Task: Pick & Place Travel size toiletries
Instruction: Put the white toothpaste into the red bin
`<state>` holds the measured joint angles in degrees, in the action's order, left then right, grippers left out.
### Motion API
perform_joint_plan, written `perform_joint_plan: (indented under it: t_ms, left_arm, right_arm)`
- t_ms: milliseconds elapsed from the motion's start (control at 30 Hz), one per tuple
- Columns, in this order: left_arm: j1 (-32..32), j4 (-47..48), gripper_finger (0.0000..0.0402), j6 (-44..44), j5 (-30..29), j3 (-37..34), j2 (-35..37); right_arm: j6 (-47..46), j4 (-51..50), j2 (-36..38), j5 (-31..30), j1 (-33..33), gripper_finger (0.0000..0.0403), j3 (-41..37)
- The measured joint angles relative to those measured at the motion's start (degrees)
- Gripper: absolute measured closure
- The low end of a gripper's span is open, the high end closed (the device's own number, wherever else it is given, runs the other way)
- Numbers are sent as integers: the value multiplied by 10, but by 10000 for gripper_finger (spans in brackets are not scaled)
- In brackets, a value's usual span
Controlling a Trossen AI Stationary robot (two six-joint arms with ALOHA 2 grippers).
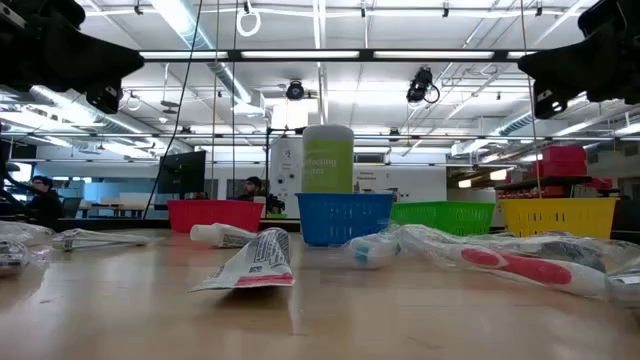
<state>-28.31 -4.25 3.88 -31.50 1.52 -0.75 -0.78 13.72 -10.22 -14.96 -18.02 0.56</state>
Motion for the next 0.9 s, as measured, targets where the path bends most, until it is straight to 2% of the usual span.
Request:
perform_joint_plan:
  t_ms: [333,567,733,900]
  left_arm:
    - [0,-19,354,3,-11,0,0]
    - [0,-147,354,-69,-5,0,0]
    - [0,-185,354,-101,-4,0,0]
    - [0,-197,346,-90,-14,2,-17]
  right_arm:
    - [13,75,-1,-93,1,394,0]
    - [148,264,-33,-92,19,394,1]
    - [222,313,-92,-74,36,394,61]
    - [237,249,-208,-74,55,394,159]
